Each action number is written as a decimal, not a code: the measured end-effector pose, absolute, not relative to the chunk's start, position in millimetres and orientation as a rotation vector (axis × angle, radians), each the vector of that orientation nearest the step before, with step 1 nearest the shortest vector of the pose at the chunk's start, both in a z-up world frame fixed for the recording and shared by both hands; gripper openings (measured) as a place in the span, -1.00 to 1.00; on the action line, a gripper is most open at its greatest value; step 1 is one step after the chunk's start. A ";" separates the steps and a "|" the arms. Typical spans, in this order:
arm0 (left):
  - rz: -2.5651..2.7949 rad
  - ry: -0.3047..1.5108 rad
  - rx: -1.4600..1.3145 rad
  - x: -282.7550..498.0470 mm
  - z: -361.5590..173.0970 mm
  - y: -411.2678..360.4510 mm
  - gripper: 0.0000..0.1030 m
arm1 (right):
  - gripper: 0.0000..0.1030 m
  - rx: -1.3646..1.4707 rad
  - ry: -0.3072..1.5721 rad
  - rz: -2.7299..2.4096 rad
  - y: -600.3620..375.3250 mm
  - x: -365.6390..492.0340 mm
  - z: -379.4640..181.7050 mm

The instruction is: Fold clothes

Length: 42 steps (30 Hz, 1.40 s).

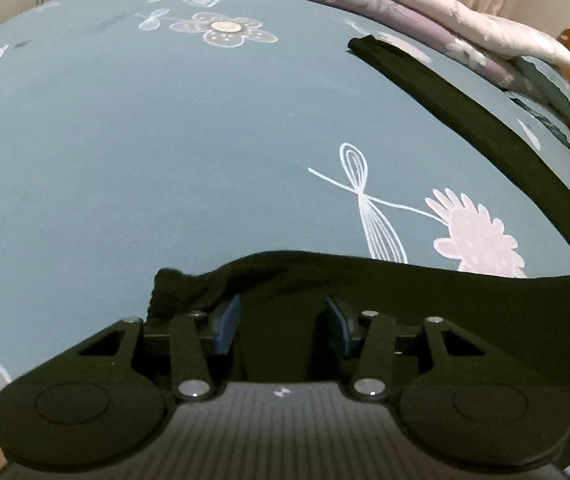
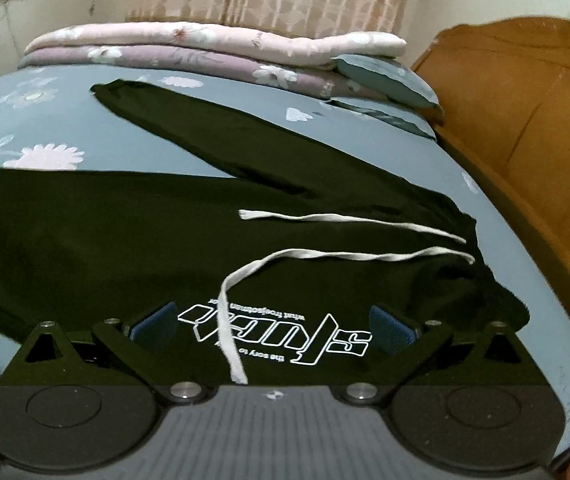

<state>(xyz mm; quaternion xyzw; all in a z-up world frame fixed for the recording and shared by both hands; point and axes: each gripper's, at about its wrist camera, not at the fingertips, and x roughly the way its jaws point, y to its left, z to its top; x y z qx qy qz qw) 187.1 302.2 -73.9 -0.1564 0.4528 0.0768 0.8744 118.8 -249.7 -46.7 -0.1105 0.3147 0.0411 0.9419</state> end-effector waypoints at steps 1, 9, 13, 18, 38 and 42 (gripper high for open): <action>0.154 0.953 -0.300 185.0 -71.0 295.9 -0.06 | 1.00 -0.208 0.643 0.084 -252.9 121.1 -47.1; -0.067 0.950 -0.185 164.8 -55.4 214.8 0.09 | 1.00 -0.129 0.630 0.214 -239.7 161.9 -54.7; -0.076 0.970 -0.099 165.0 -63.8 183.1 0.10 | 1.00 -0.156 0.644 0.326 -207.5 177.0 -71.8; -0.014 1.004 -0.095 165.6 -79.5 179.8 0.11 | 1.00 -0.215 0.674 0.429 -162.9 189.1 -100.4; 0.068 0.930 -0.156 137.9 -83.9 173.5 0.32 | 1.00 -0.116 0.799 0.368 -159.8 188.9 -98.8; 0.081 0.947 -0.165 134.9 -86.8 173.3 0.44 | 1.00 -0.114 0.786 0.361 -163.1 182.4 -101.7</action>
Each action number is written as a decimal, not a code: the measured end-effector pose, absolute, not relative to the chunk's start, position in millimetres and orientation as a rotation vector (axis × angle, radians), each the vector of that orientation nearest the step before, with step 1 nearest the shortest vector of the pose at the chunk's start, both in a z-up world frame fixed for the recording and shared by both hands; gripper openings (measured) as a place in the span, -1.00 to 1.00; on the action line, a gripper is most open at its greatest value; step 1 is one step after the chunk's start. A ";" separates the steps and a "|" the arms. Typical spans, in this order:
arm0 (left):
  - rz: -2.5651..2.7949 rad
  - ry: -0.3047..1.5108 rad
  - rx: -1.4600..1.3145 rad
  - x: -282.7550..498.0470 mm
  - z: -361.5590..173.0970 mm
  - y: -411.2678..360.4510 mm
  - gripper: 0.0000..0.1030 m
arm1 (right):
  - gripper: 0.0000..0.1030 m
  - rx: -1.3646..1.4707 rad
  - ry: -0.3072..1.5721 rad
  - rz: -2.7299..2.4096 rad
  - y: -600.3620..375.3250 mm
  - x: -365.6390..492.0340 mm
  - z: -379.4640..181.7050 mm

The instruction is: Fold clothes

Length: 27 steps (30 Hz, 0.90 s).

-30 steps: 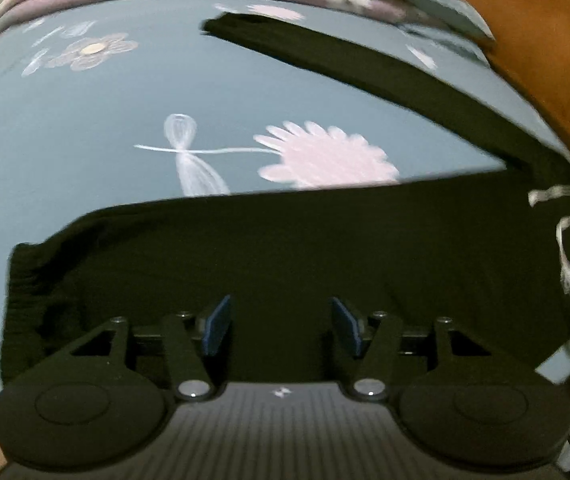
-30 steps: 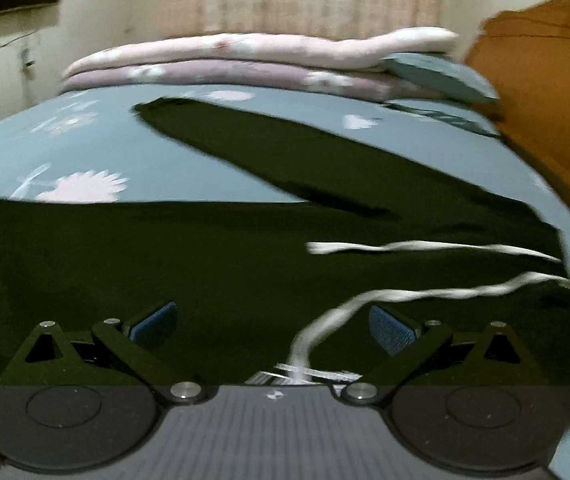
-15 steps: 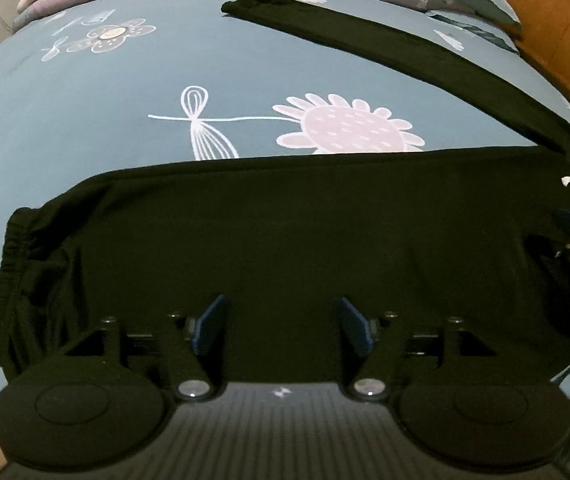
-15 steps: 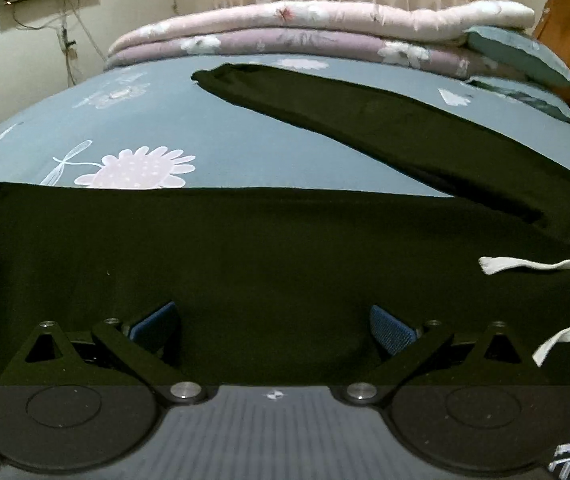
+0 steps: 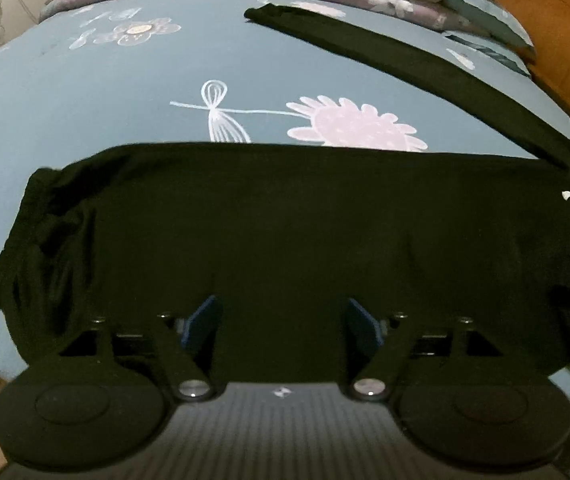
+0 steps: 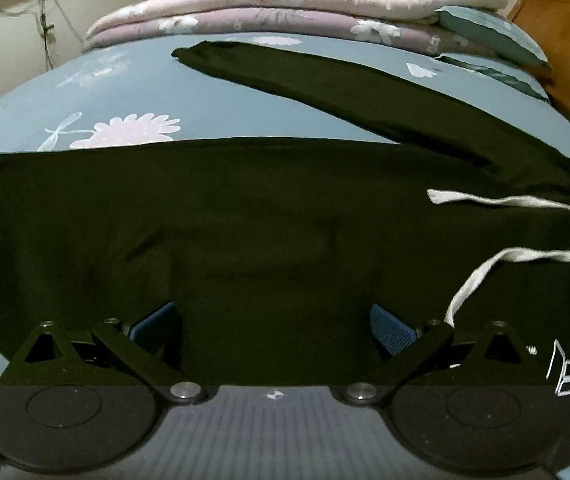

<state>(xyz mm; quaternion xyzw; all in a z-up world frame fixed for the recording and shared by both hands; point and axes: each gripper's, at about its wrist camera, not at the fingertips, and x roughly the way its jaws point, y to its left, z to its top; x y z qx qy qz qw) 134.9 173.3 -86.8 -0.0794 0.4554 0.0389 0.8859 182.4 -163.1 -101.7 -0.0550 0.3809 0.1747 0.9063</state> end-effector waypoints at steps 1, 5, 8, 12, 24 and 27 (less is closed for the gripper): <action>0.086 0.949 -0.166 134.5 -87.0 172.9 0.44 | 1.00 -0.107 0.777 0.364 -166.1 180.2 -103.0; 0.111 0.958 -0.158 133.3 -86.7 168.8 0.45 | 1.00 -0.147 0.768 0.369 -164.2 171.3 -103.2; 0.125 0.947 -0.121 131.9 -79.9 159.6 0.44 | 1.00 -0.119 0.808 0.407 -177.9 167.0 -88.3; 0.110 0.903 -0.040 133.6 -63.9 139.9 0.45 | 1.00 -0.036 0.672 0.281 -229.4 164.2 -54.1; 0.027 0.886 0.040 138.4 -45.0 89.1 0.46 | 1.00 0.256 0.741 -0.108 -377.6 206.1 -93.1; 0.036 0.893 0.054 138.5 -46.0 87.3 0.46 | 1.00 0.244 0.705 -0.099 -386.6 183.2 -96.8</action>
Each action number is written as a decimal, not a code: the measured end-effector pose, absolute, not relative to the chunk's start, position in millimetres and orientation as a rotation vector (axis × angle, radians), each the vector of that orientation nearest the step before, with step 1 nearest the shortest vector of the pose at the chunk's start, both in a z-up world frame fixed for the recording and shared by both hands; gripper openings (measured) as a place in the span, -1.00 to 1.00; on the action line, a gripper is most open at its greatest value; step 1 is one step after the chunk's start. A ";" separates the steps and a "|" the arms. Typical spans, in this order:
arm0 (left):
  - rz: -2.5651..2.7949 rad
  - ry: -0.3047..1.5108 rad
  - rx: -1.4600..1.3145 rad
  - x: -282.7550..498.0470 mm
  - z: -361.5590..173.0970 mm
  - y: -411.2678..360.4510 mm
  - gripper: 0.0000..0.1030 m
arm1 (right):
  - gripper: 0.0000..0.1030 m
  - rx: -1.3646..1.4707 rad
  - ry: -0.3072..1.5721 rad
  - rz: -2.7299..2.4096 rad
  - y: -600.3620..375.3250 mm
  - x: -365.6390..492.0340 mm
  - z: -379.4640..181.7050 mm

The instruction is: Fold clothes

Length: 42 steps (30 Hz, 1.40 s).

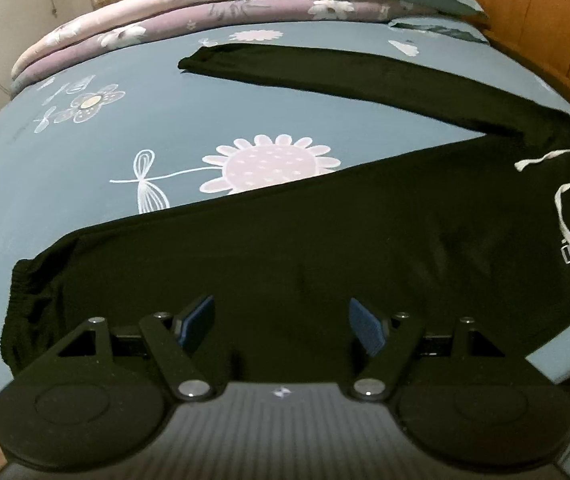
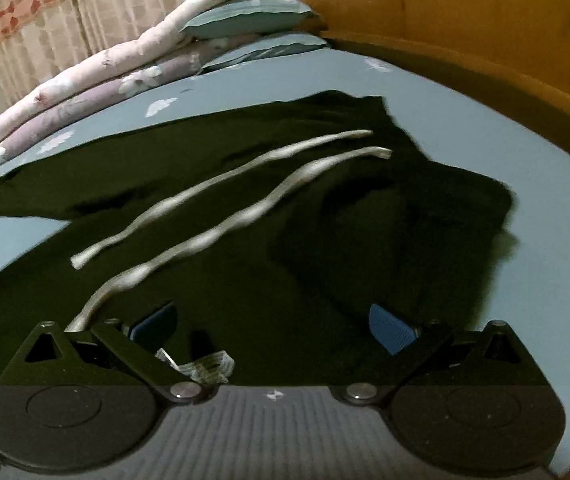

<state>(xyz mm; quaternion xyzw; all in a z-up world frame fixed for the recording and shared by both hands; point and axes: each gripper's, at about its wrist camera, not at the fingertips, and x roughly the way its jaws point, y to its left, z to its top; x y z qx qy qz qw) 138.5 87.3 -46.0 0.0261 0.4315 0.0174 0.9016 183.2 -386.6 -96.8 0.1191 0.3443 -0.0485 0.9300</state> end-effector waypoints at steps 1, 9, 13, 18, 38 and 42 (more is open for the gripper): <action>0.039 0.895 0.059 138.6 -46.4 86.7 0.46 | 1.00 0.237 0.700 -0.098 -389.1 175.9 -98.1; 0.009 0.899 0.058 136.6 -50.3 83.1 0.46 | 1.00 0.099 0.735 -0.079 -350.2 166.3 -81.4; -0.009 0.890 0.054 133.9 -50.1 83.2 0.46 | 1.00 -0.010 0.793 -0.087 -325.3 175.2 -93.3; -0.041 0.904 0.053 133.0 -56.5 81.4 0.50 | 1.00 -0.033 0.751 -0.098 -321.7 166.6 -106.0; -0.114 1.006 0.068 115.0 -78.9 80.9 0.62 | 1.00 -0.001 0.664 -0.093 -319.1 151.3 -66.3; -0.098 0.961 0.094 124.7 -71.2 81.5 0.62 | 1.00 -0.021 0.616 0.071 -278.2 150.6 -44.6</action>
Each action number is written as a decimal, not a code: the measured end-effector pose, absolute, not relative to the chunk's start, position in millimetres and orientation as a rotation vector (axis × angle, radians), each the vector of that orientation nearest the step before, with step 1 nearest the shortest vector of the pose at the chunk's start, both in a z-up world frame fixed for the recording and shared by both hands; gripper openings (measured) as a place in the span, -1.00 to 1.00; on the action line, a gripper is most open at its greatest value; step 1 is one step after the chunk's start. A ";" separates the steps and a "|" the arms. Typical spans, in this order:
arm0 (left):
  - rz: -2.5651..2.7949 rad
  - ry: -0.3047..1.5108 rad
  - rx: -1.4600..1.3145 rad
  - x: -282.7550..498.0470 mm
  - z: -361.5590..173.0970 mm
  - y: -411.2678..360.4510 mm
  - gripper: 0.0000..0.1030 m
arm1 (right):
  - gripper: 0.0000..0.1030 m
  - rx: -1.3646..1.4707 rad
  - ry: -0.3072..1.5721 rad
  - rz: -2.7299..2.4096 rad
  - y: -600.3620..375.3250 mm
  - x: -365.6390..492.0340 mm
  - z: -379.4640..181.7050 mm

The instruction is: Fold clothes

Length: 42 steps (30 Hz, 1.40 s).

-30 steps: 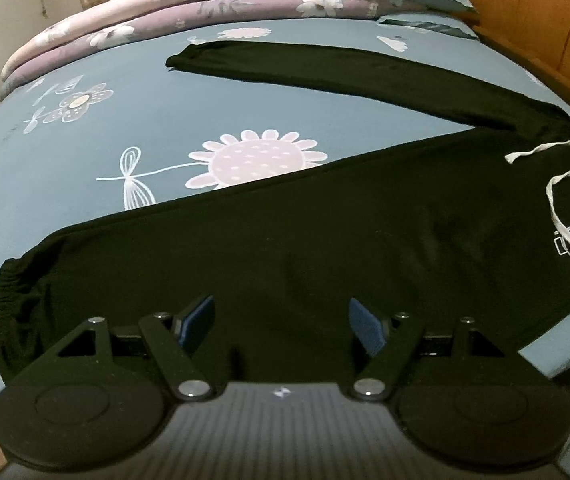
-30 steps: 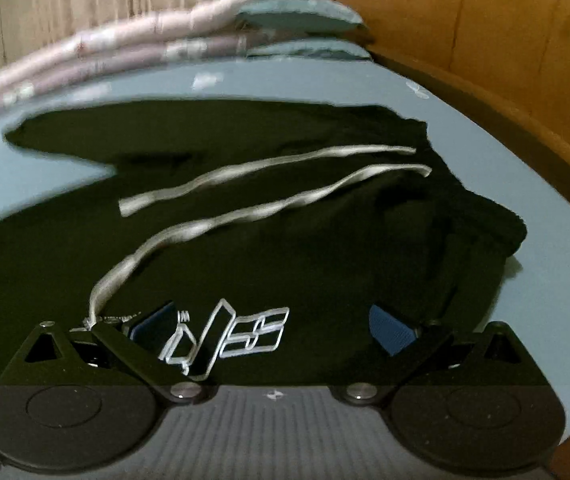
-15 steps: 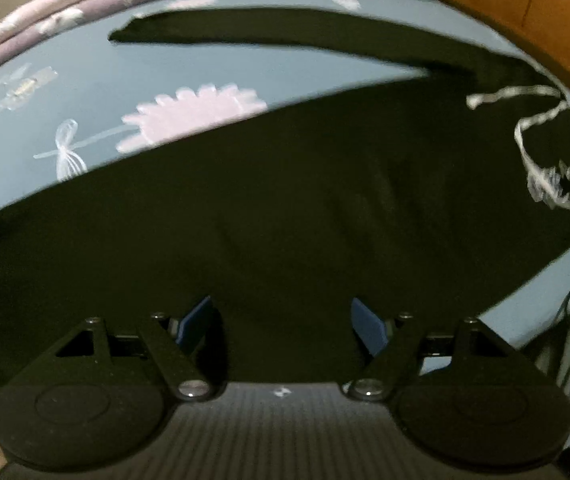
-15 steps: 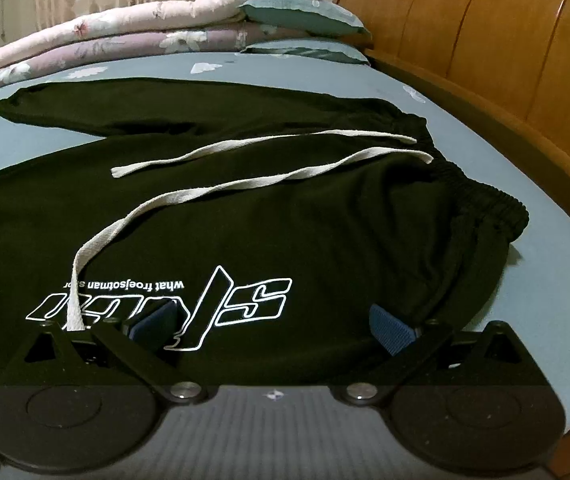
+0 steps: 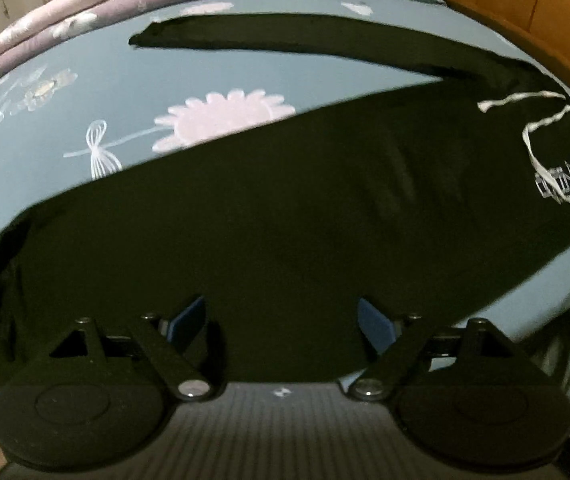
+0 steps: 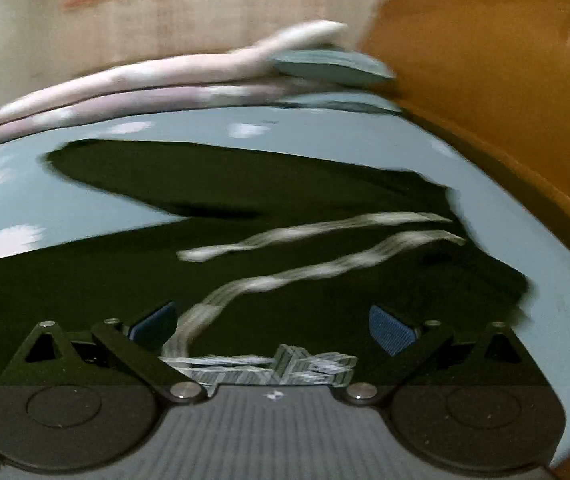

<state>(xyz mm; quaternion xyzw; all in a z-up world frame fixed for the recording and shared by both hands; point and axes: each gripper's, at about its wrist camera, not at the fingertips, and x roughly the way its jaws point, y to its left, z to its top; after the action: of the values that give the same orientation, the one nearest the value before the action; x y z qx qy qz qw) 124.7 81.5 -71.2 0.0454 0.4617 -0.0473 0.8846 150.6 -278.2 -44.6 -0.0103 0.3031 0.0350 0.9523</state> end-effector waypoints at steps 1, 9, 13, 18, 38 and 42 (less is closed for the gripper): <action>-0.093 0.958 0.093 127.6 -71.4 82.3 0.62 | 1.00 -0.032 0.610 0.122 -265.7 151.4 -40.6; -0.062 1.004 0.034 121.8 -89.8 99.7 0.63 | 1.00 -0.202 0.718 0.399 -156.7 167.2 -81.5; -0.031 0.994 -0.004 108.3 -90.8 115.7 0.63 | 1.00 -0.210 0.785 0.396 -150.5 171.5 -103.0; -0.038 0.945 -0.053 105.6 -80.5 134.3 0.63 | 1.00 -0.162 0.778 0.383 -163.3 167.4 -104.4; 0.159 0.897 -0.143 101.7 -85.3 216.2 0.63 | 1.00 -0.155 0.761 0.322 -161.1 161.6 -105.0; 0.192 0.924 -0.142 107.5 -91.2 220.4 0.63 | 1.00 -0.153 0.759 0.316 -161.1 160.5 -105.1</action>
<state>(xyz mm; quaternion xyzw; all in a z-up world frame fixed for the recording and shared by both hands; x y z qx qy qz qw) 107.5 220.4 -91.2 -0.0683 0.4448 0.0925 0.8882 160.5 -161.1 -105.1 -0.0742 0.3687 0.1534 0.9138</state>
